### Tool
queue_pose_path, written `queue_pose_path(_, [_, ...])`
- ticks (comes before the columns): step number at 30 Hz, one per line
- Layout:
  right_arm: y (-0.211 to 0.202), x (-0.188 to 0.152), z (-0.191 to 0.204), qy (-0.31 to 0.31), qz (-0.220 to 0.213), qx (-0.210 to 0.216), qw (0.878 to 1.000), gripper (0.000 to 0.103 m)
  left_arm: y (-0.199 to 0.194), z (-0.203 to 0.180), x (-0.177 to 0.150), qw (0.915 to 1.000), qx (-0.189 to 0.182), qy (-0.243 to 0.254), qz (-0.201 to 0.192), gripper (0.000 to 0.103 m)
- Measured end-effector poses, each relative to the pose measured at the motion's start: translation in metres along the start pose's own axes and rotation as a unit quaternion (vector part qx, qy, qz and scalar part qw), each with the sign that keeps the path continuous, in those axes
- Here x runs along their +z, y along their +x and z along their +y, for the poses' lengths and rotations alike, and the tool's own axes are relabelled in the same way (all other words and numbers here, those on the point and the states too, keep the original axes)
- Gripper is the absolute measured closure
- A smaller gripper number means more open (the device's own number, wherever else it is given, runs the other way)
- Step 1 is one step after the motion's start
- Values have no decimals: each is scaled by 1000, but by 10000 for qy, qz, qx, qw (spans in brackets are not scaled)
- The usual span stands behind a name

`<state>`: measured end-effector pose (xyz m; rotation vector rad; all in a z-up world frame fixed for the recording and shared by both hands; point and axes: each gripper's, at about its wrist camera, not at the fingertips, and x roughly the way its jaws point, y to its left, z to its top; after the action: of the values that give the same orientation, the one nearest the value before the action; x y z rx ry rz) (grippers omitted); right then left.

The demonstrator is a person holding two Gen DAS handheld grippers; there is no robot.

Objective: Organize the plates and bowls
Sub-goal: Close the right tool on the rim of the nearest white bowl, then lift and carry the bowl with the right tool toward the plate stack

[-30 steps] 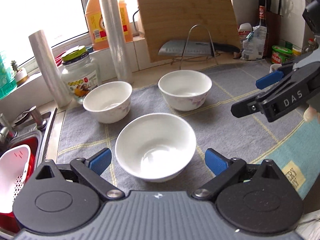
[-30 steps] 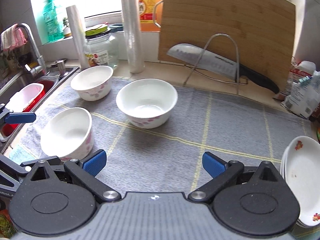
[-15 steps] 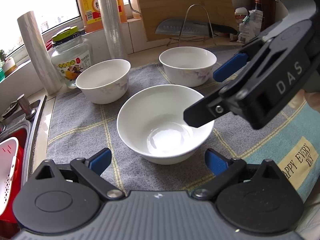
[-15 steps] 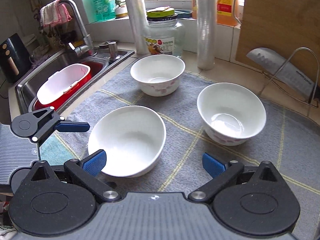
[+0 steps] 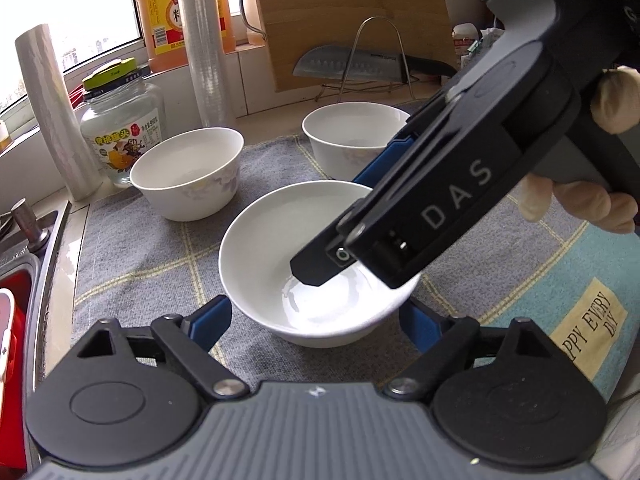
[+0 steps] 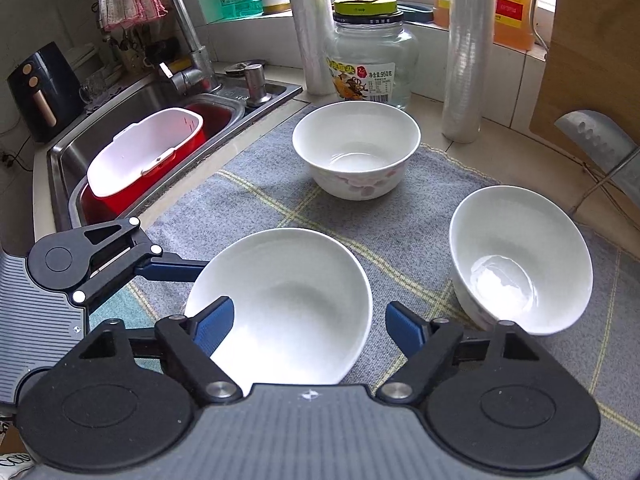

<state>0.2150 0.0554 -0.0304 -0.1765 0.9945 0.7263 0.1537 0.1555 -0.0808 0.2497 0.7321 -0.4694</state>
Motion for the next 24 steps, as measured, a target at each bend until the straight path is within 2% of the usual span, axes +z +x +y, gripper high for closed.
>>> queue_pose_path(8, [4, 3, -2, -18, 48, 116, 9999, 30, -1, 0, 1, 10000, -34, 15, -11, 16])
queue_pose_path(24, [-8, 0, 1, -89, 31, 58, 9999, 32, -7, -7, 9, 9997, -53, 164, 166, 16])
